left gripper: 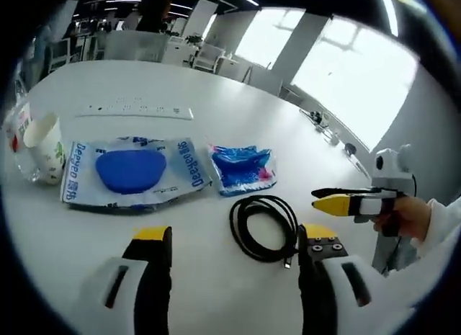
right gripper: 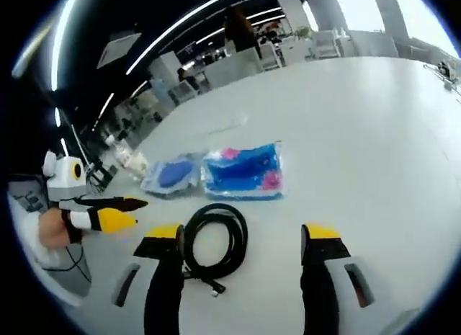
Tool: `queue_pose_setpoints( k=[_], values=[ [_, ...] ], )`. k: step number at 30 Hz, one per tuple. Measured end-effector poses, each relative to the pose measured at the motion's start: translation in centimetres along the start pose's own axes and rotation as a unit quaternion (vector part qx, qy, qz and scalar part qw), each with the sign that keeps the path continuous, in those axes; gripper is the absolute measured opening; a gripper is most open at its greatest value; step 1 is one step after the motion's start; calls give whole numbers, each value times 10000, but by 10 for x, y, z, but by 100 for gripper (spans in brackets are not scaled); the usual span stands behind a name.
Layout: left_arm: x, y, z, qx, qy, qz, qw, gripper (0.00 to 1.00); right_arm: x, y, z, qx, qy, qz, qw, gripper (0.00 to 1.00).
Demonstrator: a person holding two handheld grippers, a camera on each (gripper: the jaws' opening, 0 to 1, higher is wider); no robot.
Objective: Arrange the tabletop items into an orderly group along one side of the table until the central work area is clear of visible clutter.
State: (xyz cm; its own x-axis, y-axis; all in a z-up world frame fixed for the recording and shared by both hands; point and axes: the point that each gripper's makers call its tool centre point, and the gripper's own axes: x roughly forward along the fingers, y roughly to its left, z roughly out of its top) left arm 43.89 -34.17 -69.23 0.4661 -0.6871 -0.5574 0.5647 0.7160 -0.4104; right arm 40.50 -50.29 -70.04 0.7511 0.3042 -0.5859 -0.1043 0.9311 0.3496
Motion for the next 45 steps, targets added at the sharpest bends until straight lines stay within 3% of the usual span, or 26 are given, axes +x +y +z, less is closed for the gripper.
queue_pose_setpoints(
  k=[4,11,14,18,25,34,40,45],
  values=[
    [-15,2,-1,80,-108,55,9999,89,-8,6,-2,-248,-2,-45,9997,81],
    [-31,3,-6,271,-109,83,9995,92,-23,24,-16,-224,69,76,9997,81],
    [-40,4,-1,187,-263,53,9995,96,-29,30,-20,-246,69,185,9995,82],
    [-53,10,-3,148,-257,81,9995,100,-38,40,-28,-170,59,402,9990,81],
    [-91,39,-15,186,-274,347,9988,100,-56,44,-34,-335,86,358,9988,82],
    [-140,85,-43,42,-296,850,9959,100,-80,42,-35,-317,7,201,9993,83],
    [-171,105,-45,12,-415,1076,9933,100,-95,42,-38,-200,-60,126,9997,82],
    [-186,115,-50,247,-315,1119,9929,100,-103,43,-43,-16,-145,9,9999,81]
  ],
)
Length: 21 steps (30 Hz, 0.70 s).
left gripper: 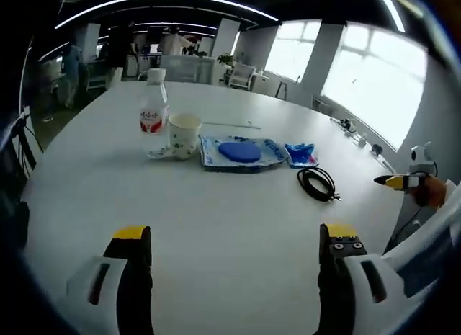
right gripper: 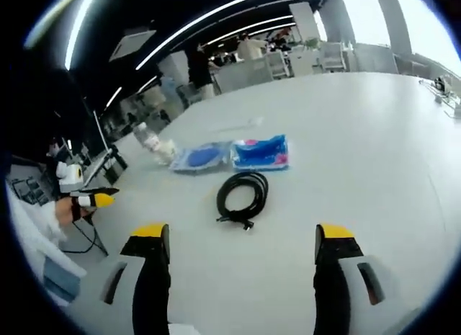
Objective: Arrange the tabletop items into an orderly group along one side of the table until the central work area is clear of visible clutter.
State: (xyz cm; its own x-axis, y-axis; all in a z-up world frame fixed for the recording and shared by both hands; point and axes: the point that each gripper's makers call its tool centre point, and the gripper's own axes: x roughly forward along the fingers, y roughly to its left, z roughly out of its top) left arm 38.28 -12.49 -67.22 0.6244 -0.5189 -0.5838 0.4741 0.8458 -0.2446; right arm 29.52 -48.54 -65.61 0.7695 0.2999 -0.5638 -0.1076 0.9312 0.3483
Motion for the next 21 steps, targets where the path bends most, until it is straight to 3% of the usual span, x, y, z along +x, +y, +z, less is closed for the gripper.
queue_pose_setpoints(
  k=[11,21],
  values=[
    [-16,18,-6,-223,5,-16,9997,100,8,8,-28,238,364,-64,9990,78],
    [-18,20,-4,-188,11,-93,9998,99,18,14,-28,278,479,-68,9984,77]
  ],
)
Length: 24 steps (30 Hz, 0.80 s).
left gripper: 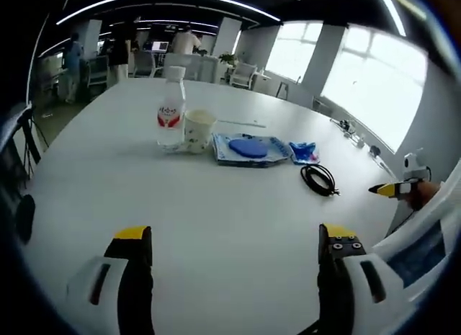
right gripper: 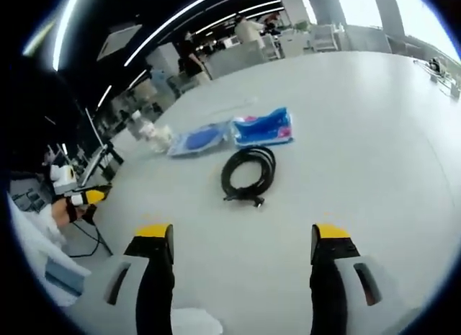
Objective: Arrange the tabletop items into an orderly group along one side of the table until the central work area is clear of visible clutter.
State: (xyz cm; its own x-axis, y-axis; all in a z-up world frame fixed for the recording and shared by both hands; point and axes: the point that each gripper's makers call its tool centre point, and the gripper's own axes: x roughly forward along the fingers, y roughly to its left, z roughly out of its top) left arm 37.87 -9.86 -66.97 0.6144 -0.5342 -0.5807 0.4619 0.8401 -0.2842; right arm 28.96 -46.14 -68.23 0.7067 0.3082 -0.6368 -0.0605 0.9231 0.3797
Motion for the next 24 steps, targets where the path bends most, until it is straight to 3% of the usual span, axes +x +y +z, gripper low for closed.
queue_pose_setpoints(
  k=[4,6,9,24],
  values=[
    [-1,-1,6,32,-43,-51,10000,98,5,-3,-5,58,103,-25,9999,76],
    [0,0,8,20,-57,-72,10000,98,8,-5,-9,291,212,-13,9994,76],
    [-1,1,12,-37,-134,-77,9999,98,10,-6,-4,452,159,-1,9989,75],
    [-3,0,25,-163,-373,-185,9990,93,11,1,6,507,128,-57,9986,72]
  ],
)
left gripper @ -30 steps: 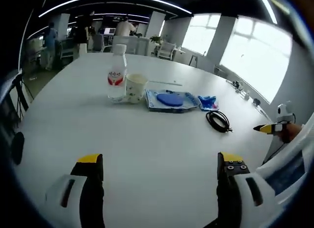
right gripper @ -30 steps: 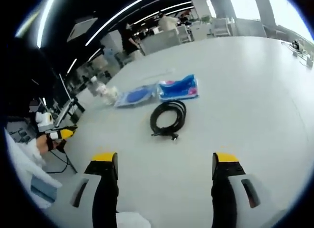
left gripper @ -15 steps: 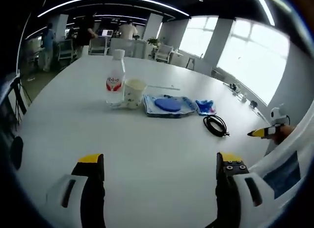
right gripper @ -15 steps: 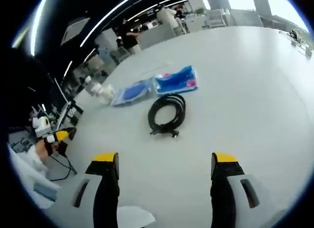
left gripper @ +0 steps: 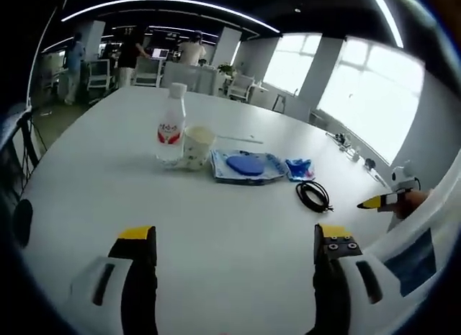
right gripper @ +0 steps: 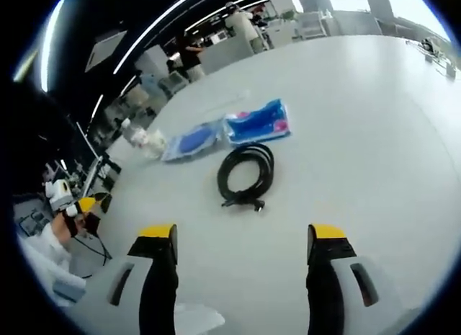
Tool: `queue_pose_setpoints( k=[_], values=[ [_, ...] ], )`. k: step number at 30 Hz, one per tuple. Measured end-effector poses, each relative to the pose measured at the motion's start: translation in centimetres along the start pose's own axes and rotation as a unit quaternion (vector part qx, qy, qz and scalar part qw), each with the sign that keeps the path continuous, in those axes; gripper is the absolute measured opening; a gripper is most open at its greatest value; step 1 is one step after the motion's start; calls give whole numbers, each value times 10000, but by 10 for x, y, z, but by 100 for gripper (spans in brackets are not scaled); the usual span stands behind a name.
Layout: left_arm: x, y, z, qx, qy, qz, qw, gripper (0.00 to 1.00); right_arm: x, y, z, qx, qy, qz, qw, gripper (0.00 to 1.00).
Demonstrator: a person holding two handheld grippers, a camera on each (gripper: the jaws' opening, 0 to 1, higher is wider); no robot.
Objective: Arrange the tabletop items into an orderly group along one side of the table until the central work area is clear of visible clutter.
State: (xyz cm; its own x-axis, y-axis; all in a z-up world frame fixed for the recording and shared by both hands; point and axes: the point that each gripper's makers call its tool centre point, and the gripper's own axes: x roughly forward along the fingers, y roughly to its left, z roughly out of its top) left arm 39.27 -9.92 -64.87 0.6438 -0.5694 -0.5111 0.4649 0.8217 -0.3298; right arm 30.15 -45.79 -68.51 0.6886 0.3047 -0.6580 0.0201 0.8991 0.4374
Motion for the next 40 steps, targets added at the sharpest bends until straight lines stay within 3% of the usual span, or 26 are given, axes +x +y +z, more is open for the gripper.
queue_pose_setpoints(
  k=[10,23,25,28,31,40],
  values=[
    [10,0,0,-20,-14,-45,10000,90,-8,-14,7,218,-148,-91,9996,72],
    [7,-5,0,-79,6,-34,10000,88,-5,-18,-4,418,-82,-105,9990,70],
    [5,-7,3,-150,-50,-39,9999,86,-4,-17,-3,452,-113,-88,9989,70],
    [0,-6,15,-38,-410,96,9991,78,-3,-18,-3,461,-123,-85,9988,69],
    [-5,-6,26,-397,-760,61,9963,78,-5,-19,-5,529,-150,-88,9984,69],
    [-14,-4,16,-805,-873,63,9929,78,-7,-23,-13,656,-136,-118,9977,68]
  ],
)
